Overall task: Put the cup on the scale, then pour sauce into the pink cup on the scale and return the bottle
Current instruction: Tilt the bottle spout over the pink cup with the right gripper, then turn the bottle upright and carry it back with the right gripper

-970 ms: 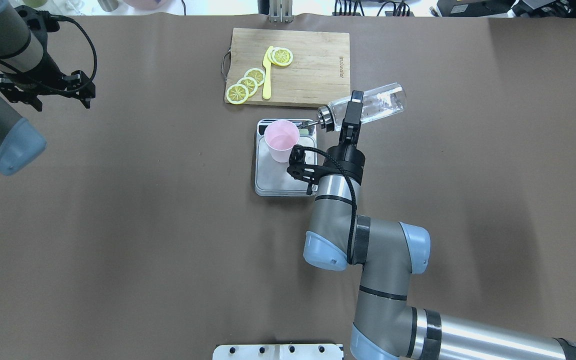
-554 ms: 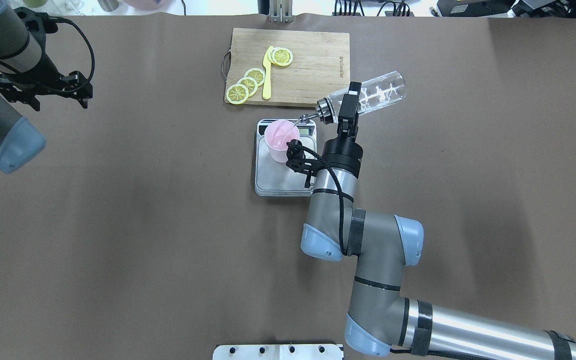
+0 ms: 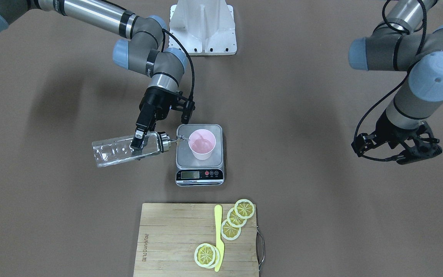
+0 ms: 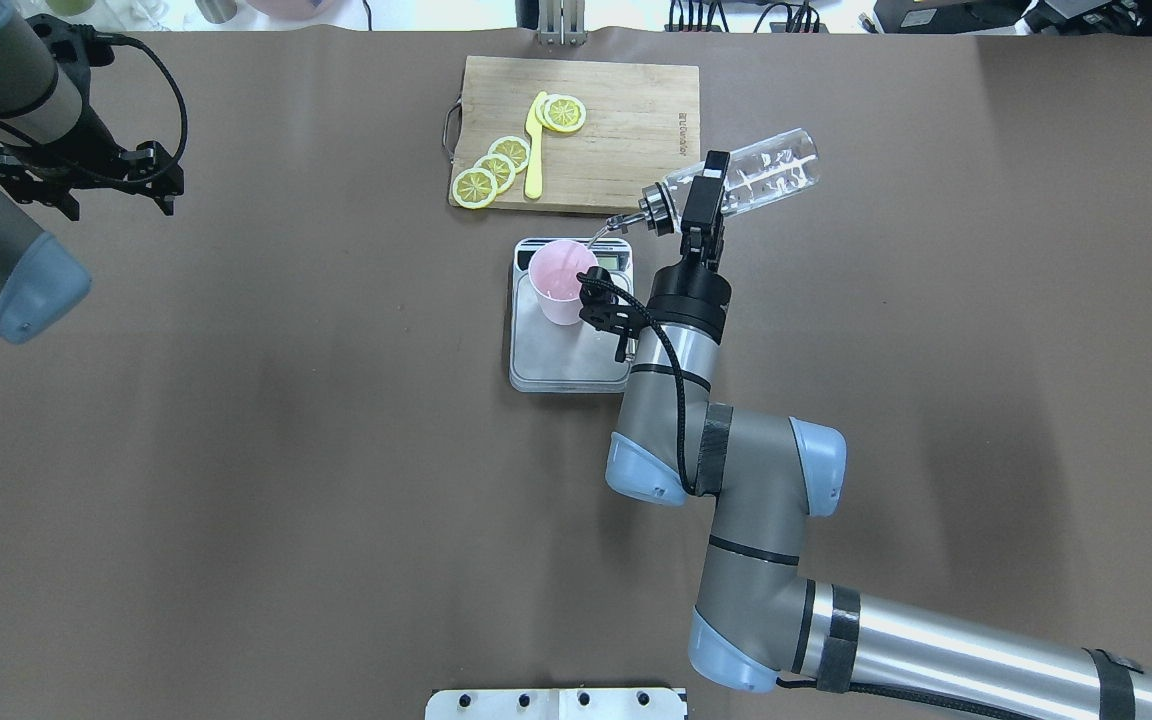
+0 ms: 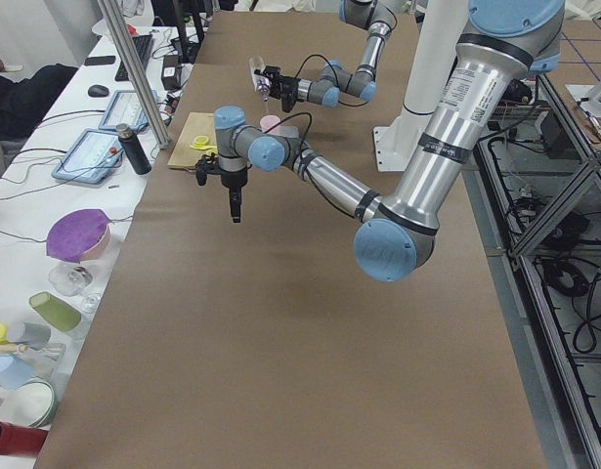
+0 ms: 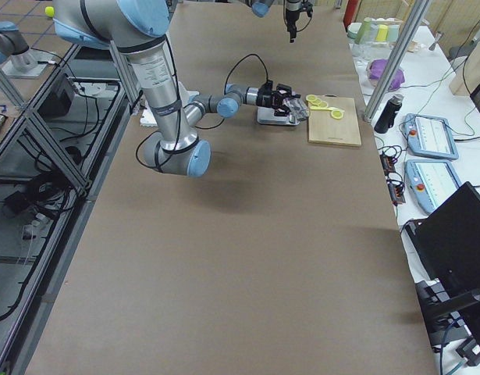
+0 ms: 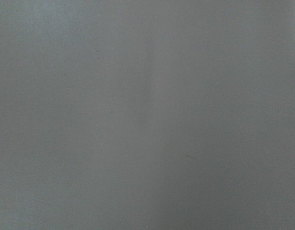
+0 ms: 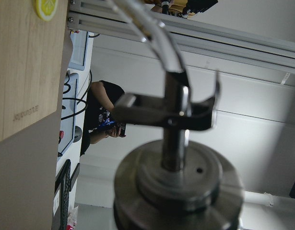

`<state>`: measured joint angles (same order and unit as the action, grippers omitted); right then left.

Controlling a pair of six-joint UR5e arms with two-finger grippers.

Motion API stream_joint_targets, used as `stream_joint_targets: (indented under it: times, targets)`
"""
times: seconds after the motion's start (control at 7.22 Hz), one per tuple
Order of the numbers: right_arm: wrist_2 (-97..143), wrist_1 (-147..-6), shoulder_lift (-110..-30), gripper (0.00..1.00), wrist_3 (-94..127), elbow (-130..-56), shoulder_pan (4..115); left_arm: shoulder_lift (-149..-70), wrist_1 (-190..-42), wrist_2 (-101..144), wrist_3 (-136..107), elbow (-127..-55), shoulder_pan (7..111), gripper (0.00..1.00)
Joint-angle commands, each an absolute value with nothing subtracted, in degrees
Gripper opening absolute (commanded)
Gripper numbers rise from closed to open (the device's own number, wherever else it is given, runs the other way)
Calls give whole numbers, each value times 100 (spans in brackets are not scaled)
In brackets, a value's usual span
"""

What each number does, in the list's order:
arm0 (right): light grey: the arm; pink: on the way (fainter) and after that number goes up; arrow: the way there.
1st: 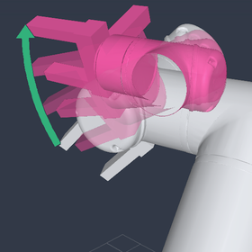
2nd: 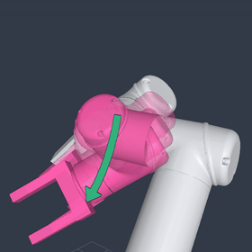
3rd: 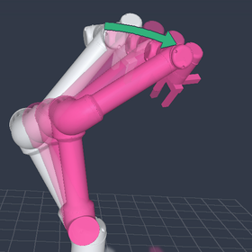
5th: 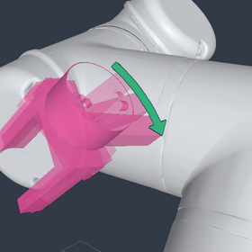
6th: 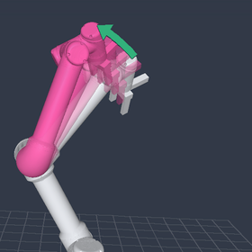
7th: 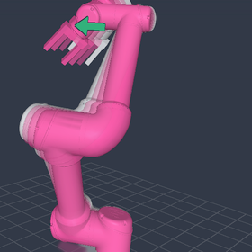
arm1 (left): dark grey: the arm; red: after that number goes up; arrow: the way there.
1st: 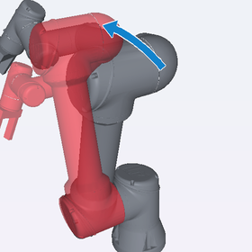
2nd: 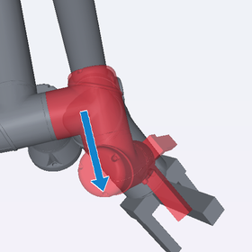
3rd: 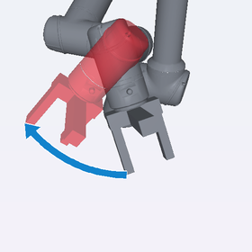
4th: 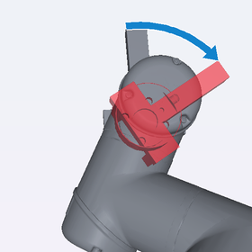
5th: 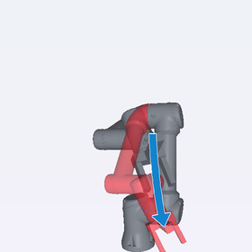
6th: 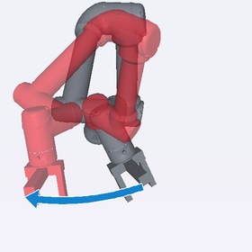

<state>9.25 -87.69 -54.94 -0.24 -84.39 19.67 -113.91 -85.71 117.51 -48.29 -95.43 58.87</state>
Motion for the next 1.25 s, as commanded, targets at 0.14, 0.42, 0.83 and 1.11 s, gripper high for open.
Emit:
stream_joint_targets:
  times: [0.14,0.42,0.83,1.11]
  targets:
    - [975,-8536,-5388,0,88,-8481,1951,-11391,-8578,11751,-4825,-9536,5932,98]
    - [1281,-7554,-5492,0,105,-8455,1899,-11391,-8578,11751,-4825,-9545,5950,98]
    - [2238,-7269,-5537,0,1674,-8551,1968,-11399,-8569,11742,-4834,-9554,5950,98]
    - [3395,-7269,-5851,0,2492,-9321,2292,-11443,-8561,11733,-4851,-9571,5950,98]
